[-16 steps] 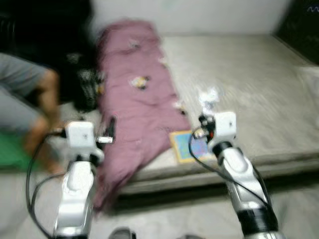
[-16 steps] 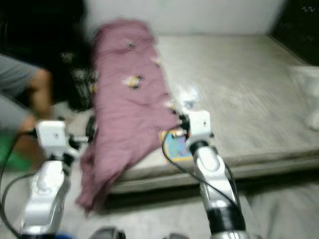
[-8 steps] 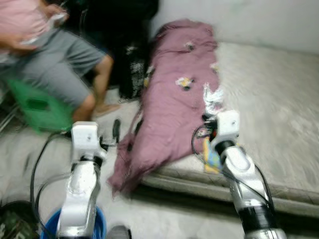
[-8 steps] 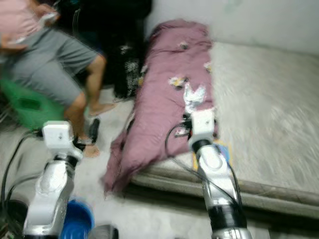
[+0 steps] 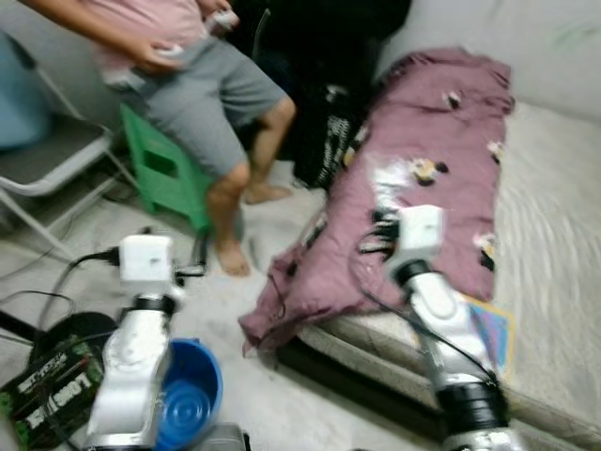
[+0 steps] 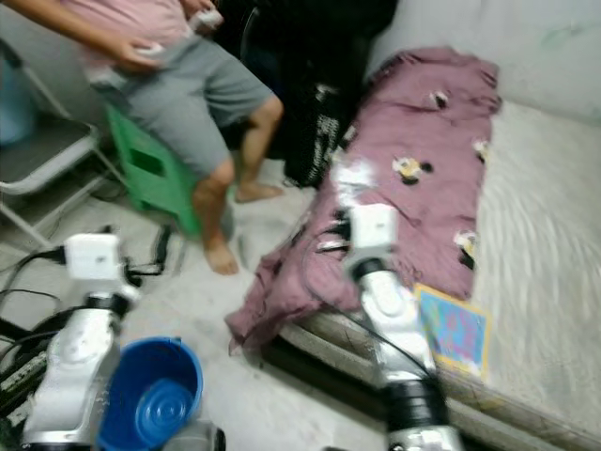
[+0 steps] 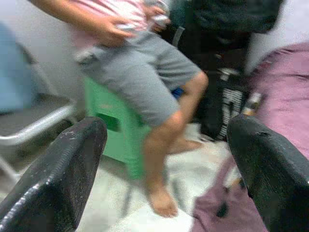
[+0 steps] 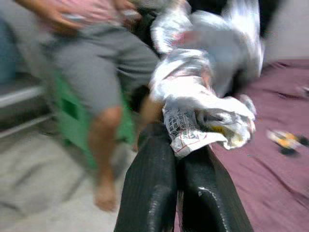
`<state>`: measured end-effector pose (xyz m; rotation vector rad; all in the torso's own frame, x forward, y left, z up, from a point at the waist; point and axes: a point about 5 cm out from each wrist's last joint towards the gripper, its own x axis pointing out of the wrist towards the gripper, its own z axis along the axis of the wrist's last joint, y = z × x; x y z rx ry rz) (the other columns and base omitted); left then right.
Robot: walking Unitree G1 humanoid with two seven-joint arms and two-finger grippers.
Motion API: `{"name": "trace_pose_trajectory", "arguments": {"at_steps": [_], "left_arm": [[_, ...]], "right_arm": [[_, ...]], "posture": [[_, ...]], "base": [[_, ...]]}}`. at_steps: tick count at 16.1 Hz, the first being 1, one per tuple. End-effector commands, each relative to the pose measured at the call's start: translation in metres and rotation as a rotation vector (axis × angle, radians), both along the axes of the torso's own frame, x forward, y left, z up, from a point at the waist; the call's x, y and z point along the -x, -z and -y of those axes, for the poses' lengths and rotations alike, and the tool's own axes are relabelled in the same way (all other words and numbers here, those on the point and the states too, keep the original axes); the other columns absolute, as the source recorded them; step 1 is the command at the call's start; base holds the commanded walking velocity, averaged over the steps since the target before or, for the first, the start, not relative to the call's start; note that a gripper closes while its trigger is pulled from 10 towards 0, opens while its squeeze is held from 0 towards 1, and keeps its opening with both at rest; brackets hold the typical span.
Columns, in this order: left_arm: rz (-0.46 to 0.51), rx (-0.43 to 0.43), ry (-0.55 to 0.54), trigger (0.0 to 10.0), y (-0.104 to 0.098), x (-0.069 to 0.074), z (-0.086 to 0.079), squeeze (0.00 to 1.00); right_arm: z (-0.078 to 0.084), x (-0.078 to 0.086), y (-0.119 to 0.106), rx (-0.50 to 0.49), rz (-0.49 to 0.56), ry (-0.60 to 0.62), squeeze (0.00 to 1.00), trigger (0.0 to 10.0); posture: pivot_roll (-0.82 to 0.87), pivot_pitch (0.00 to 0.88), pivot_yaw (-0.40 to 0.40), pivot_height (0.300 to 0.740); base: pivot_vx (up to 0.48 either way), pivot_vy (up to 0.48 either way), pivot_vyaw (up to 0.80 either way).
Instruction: Clean up the room
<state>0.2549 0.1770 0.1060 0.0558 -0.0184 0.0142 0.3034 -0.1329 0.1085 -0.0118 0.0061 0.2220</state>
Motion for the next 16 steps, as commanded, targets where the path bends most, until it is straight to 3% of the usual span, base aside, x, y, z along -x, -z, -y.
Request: {"name": "trace_pose_trajectory", "arguments": {"at_steps": [1,16], "left_arm": [[-0.003,-0.004,0.015,10.0,0.0003,-0.0004,0.0059,0.0],[-0.003,-0.017,0.043,10.0,0.0008,-0.0035,0.0099,0.0]], "right_arm": [[0.0104,-0.0003,0.0036,0.011,-0.014,0.032,0.0,10.0],[0.0061,-0.0034,0.0022,0.0,-0.001,0.006,0.0,10.0]], "posture": [[-0.01,0.0,-0.044,0.74],[-0.02,0.0,-0.042,0.74]], "base": [[0.0,0.0,0.8],[0.0,0.0,0.8]]}}
